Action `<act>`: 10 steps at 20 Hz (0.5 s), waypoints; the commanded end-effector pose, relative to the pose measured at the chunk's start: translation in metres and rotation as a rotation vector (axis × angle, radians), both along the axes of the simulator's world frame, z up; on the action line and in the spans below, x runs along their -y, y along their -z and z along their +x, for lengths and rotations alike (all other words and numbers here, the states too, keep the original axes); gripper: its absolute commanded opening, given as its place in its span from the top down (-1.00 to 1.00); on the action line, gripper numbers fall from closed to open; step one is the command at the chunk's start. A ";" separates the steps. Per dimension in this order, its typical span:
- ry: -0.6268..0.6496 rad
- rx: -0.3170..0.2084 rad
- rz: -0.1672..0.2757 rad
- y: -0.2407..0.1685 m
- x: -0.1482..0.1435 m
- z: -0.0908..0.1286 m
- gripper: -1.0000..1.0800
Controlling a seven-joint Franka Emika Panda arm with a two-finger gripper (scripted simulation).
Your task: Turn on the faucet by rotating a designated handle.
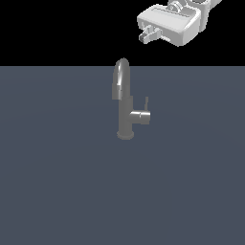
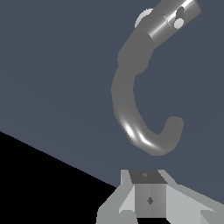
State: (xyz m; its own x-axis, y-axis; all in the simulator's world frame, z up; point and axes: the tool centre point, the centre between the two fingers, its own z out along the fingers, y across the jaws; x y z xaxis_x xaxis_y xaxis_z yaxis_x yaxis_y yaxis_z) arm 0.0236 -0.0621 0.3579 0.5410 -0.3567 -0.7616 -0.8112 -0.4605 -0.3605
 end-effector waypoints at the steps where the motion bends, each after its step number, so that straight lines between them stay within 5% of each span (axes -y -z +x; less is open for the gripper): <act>1: 0.054 -0.045 0.056 0.017 0.007 0.011 1.00; 10: 0.268 -0.224 0.270 0.090 0.029 0.043 1.00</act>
